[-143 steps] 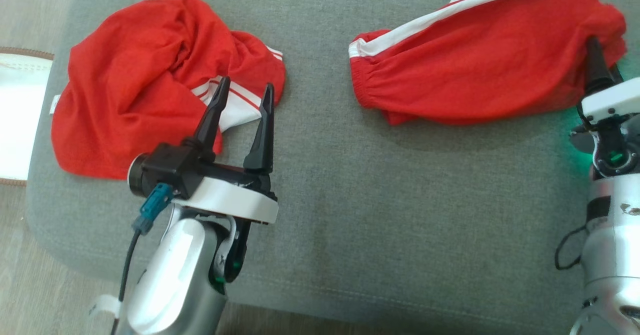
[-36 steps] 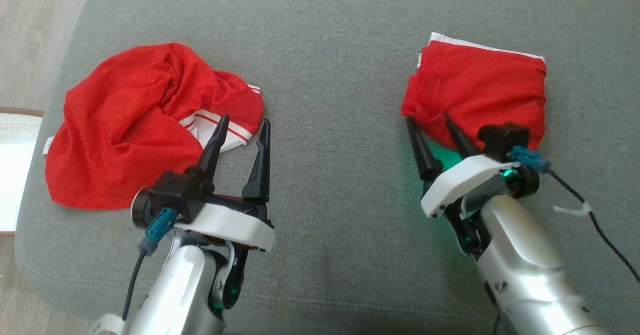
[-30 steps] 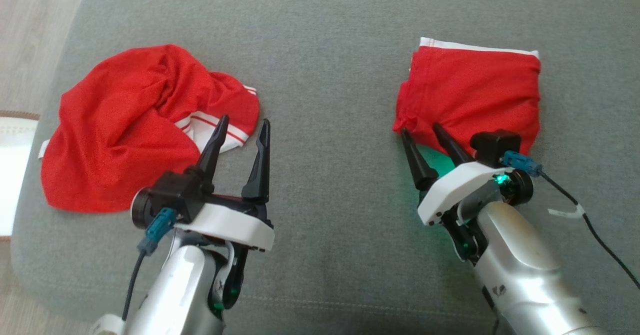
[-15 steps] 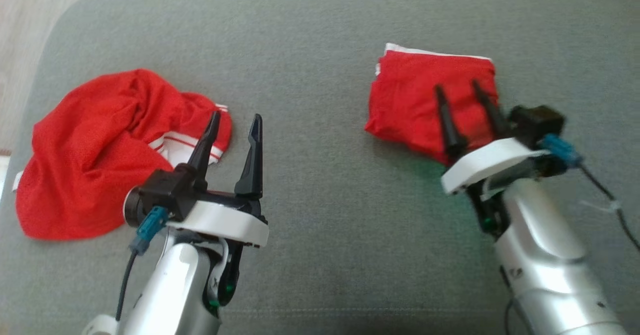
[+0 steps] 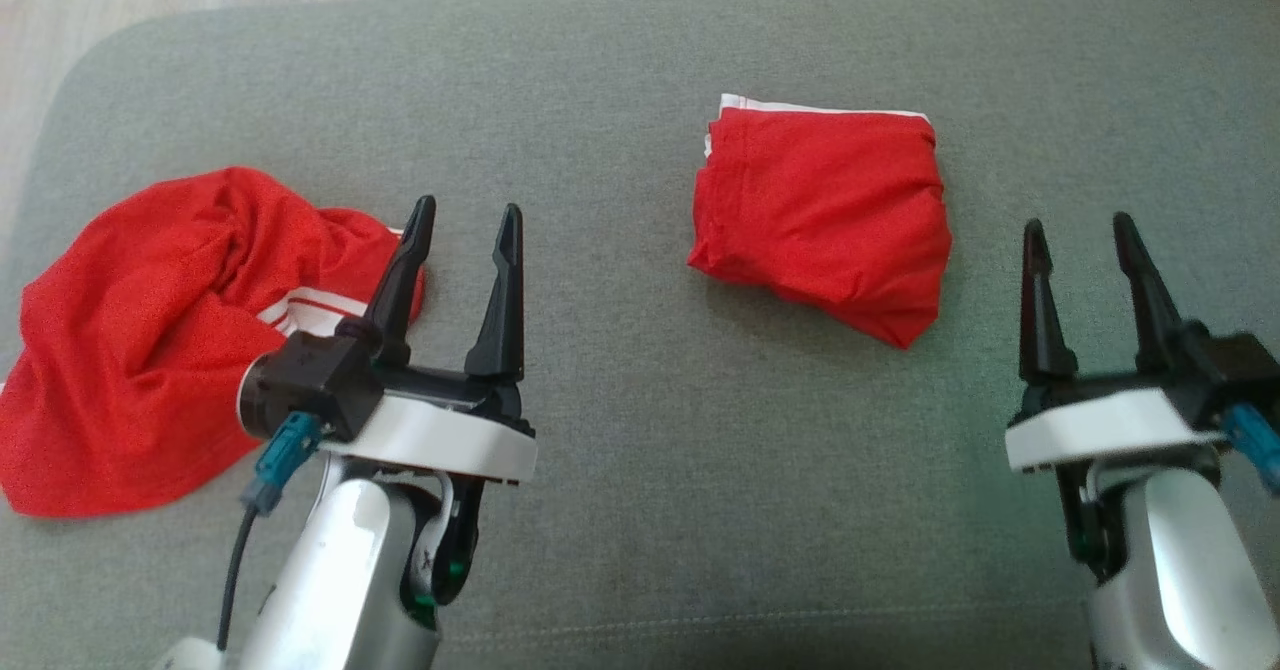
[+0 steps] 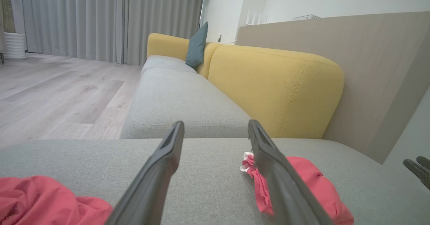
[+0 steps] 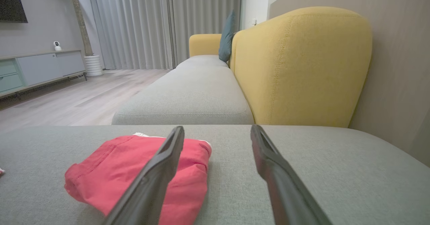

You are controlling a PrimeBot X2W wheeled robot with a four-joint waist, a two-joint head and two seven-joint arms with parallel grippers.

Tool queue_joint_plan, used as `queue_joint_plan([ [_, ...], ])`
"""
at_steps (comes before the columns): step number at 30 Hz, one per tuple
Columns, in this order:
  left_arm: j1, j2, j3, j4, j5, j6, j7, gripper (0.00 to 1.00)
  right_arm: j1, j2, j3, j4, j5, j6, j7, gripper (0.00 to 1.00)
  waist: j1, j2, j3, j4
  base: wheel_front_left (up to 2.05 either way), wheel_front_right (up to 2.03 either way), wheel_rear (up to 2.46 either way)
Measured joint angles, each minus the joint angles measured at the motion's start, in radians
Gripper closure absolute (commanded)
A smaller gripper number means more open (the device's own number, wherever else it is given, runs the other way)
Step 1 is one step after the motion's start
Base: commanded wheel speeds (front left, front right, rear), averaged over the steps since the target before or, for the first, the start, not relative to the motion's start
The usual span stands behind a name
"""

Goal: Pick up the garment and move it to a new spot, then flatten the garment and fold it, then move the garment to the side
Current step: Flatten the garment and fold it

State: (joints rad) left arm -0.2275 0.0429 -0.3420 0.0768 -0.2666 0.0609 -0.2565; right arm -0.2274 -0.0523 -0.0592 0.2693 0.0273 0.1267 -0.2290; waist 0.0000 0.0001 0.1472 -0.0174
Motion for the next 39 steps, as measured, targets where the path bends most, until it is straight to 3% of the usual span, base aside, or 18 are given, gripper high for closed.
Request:
queue_joint_plan([
  [15,0.012,0.0,0.004,-0.024,0.002,-0.018,0.0,0.0,0.056,0.004,-0.015,-0.066,0.026,0.0,-0.013,0.0,0.0,0.0,0.034,-0.009,0.0,0.0,0.0],
  [16,0.012,0.0,0.002,-0.024,0.005,-0.018,0.0,0.0,0.054,0.004,-0.014,-0.067,0.026,0.0,-0.014,0.54,0.0,0.0,0.039,-0.006,0.0,0.0,0.0],
  [17,0.012,0.0,0.0,-0.023,0.009,-0.022,0.0,0.0,0.051,0.004,-0.013,-0.07,0.024,0.0,-0.015,1.0,0.0,0.0,0.044,-0.001,0.0,0.0,0.0],
  [26,-0.002,0.0,-0.03,-0.022,-0.001,-0.026,0.0,0.0,-0.09,0.004,0.032,-0.025,-0.029,0.0,-0.004,1.0,0.0001,0.0,0.107,0.056,0.0,0.0,0.0],
  [39,-0.069,0.0,-0.067,-0.024,-0.027,-0.016,0.0,0.0,-0.307,0.001,-0.091,0.329,-0.175,0.0,-0.009,1.0,0.0002,0.0,0.229,0.213,0.0,0.0,0.0],
])
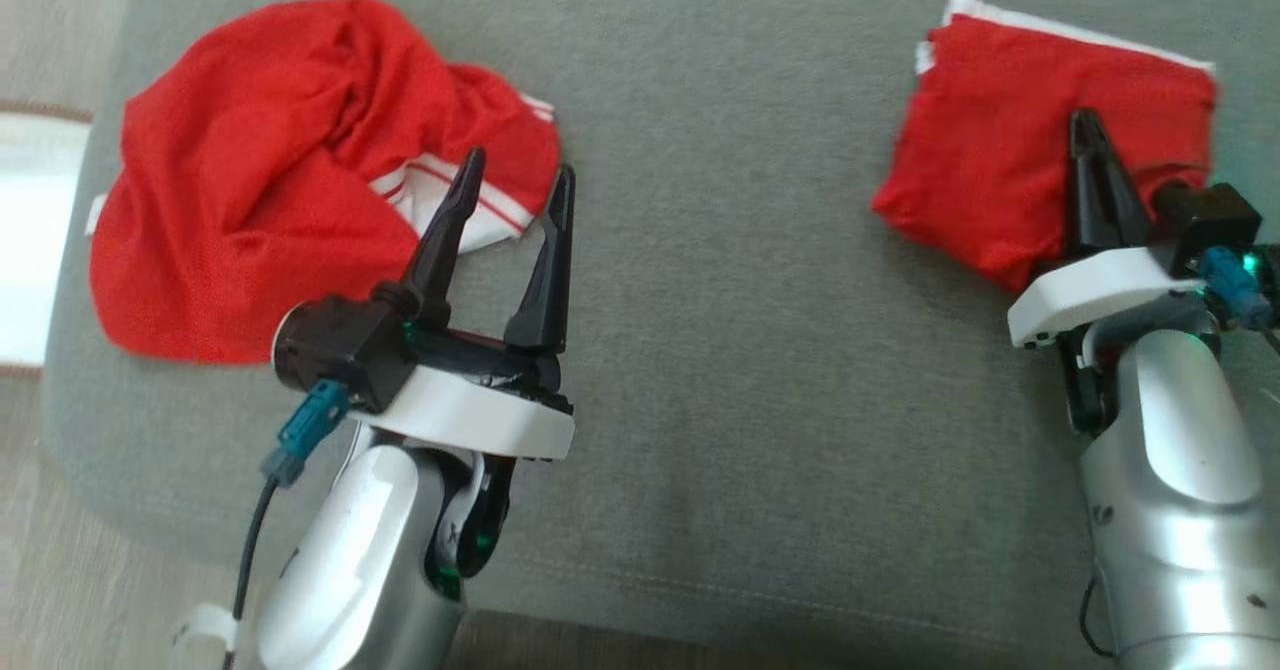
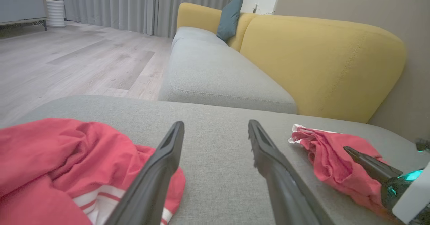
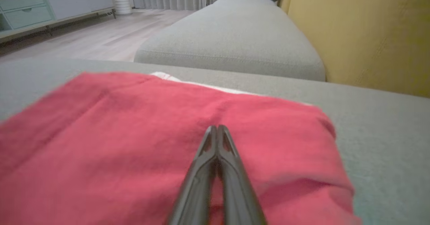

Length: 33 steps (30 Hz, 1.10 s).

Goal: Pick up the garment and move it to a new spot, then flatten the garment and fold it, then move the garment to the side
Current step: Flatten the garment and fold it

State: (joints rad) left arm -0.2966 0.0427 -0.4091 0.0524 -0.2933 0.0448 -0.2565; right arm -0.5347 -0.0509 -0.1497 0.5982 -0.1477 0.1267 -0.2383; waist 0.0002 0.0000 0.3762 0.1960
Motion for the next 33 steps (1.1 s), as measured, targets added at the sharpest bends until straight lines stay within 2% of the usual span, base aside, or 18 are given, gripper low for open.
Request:
queue_joint_plan([
  [5,-0.002,0.0,0.0,0.0,0.0,0.001,0.0,0.0,-0.035,-0.003,-0.03,0.073,-0.026,0.0,-0.013,1.0,-0.0002,0.0,0.03,0.028,0.0,0.0,0.0],
  [11,-0.002,0.0,0.005,0.003,0.0,0.001,0.0,0.0,-0.052,-0.005,-0.007,0.087,0.003,0.0,-0.018,1.0,-0.0001,0.0,0.006,0.01,0.0,0.0,0.0],
  [19,0.011,0.0,0.029,0.008,0.002,0.001,0.0,0.0,0.015,-0.004,0.052,-0.063,0.07,0.0,-0.017,1.0,-0.0002,0.0,-0.083,-0.055,0.0,0.0,0.0],
  [24,0.048,0.0,0.037,0.009,0.003,0.001,0.0,0.0,0.115,-0.004,0.057,-0.145,0.082,0.0,-0.017,1.0,-0.0002,0.0,-0.147,-0.108,0.0,0.0,0.0],
  [33,0.096,0.001,0.069,0.012,0.011,0.008,0.0,0.0,0.273,-0.001,0.052,-0.275,0.172,0.0,-0.002,1.0,-0.0003,0.0,-0.225,-0.204,0.0,0.0,0.0],
])
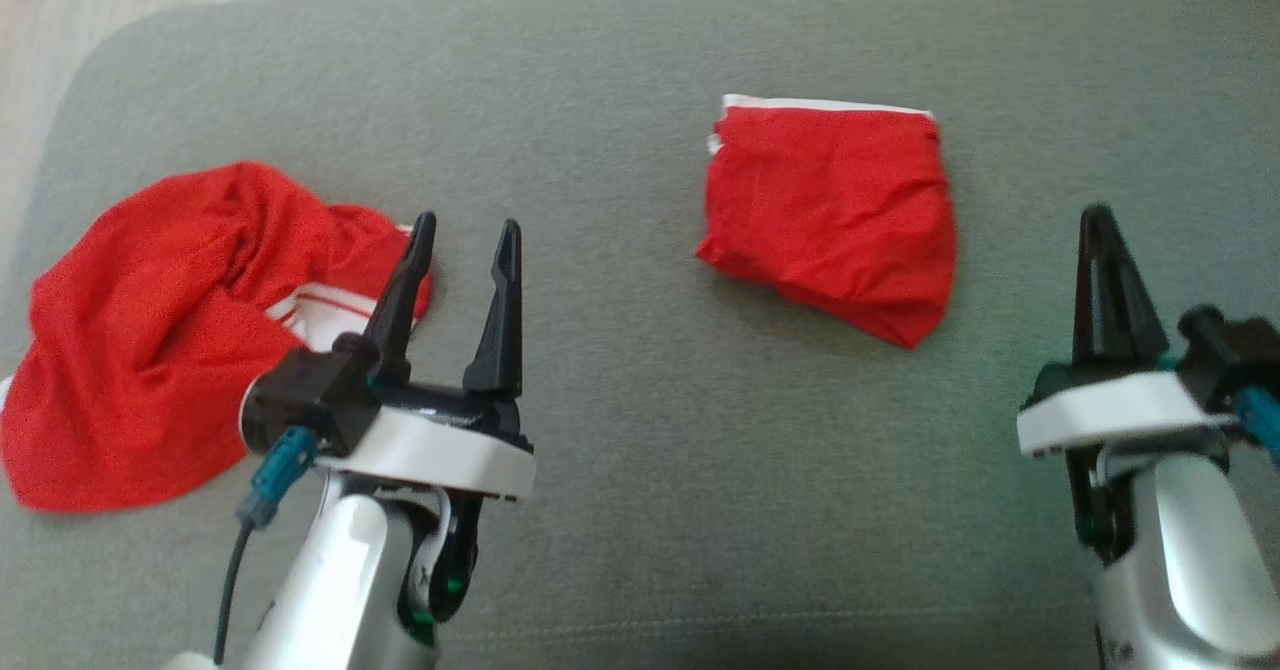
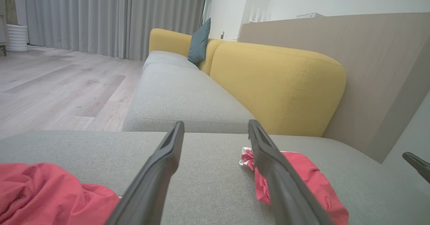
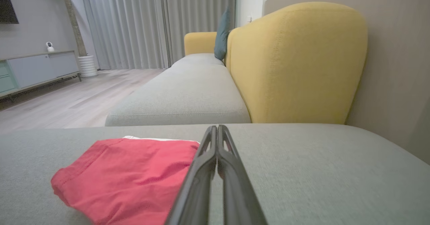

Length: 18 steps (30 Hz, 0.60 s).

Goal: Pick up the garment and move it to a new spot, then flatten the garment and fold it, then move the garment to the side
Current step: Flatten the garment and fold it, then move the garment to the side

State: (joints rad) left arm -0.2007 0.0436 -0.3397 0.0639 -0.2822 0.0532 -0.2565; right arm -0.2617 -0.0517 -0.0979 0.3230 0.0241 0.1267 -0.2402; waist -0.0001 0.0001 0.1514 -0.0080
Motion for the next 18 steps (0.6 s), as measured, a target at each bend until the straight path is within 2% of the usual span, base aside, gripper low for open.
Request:
queue_joint_plan([
  [1,0.0,0.0,0.0,0.0,0.0,0.0,0.0,0.0,0.0,0.0,0.0,0.0,0.0,0.0,0.0,1.0,0.0,0.0,0.0,0.0,0.0,0.0,0.0],
  [2,0.007,0.0,0.001,0.002,0.001,0.0,0.0,0.0,0.018,0.001,0.0,-0.01,0.01,0.0,0.004,0.59,0.0,0.0,-0.004,-0.009,0.0,0.0,0.0],
  [3,0.013,0.0,0.001,0.004,0.002,-0.001,0.0,0.0,0.035,0.002,-0.002,-0.021,0.014,0.0,0.004,0.0,0.0,0.0,-0.008,-0.016,0.0,0.0,0.0],
  [10,0.034,0.0,0.011,0.014,0.008,-0.009,0.0,0.0,0.103,0.004,-0.01,-0.047,0.061,0.0,0.004,0.0,0.0,0.0,-0.017,-0.043,0.0,0.0,0.0],
  [18,0.034,0.0,0.018,0.021,0.008,-0.01,0.0,0.0,0.103,0.004,-0.014,-0.053,0.061,0.0,0.005,0.0,0.0,0.0,-0.014,-0.037,0.0,0.0,0.0],
])
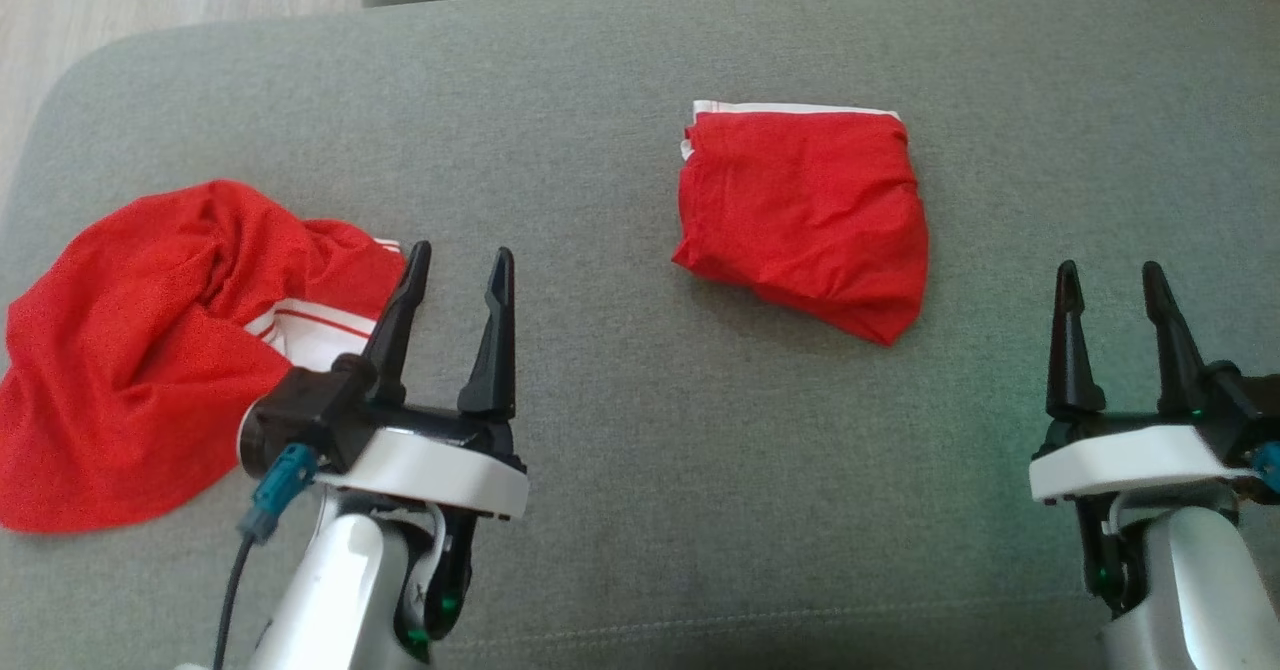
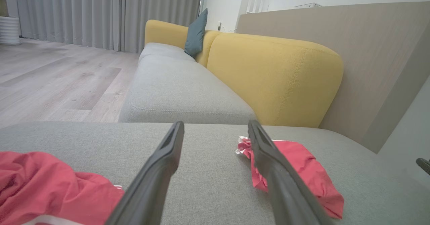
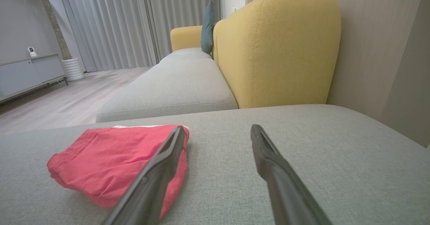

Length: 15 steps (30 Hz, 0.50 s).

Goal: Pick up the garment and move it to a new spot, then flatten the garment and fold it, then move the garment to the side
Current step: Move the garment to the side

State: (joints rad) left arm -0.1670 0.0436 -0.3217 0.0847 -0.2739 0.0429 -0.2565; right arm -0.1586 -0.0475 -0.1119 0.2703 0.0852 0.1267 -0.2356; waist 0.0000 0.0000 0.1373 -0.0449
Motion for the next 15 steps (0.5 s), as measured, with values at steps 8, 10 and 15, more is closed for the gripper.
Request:
queue_joint_plan([
  [8,0.0,0.0,-0.017,0.0,0.0,-0.004,0.0,0.0,-0.008,0.0,-0.011,0.013,0.006,0.0,0.033,0.0,0.0,0.0,0.022,0.022,0.0,0.0,0.0],
  [10,-0.002,0.0,-0.02,0.0,0.0,-0.009,0.0,0.0,-0.023,0.0,-0.012,0.029,0.021,0.0,0.05,0.0,0.0,0.0,0.035,0.029,0.0,0.0,0.0],
  [15,-0.01,0.0,-0.021,0.002,0.003,-0.009,0.0,0.0,-0.096,0.0,0.003,0.104,0.098,0.0,0.102,0.0,0.0,0.0,0.079,0.051,0.0,0.0,0.0],
])
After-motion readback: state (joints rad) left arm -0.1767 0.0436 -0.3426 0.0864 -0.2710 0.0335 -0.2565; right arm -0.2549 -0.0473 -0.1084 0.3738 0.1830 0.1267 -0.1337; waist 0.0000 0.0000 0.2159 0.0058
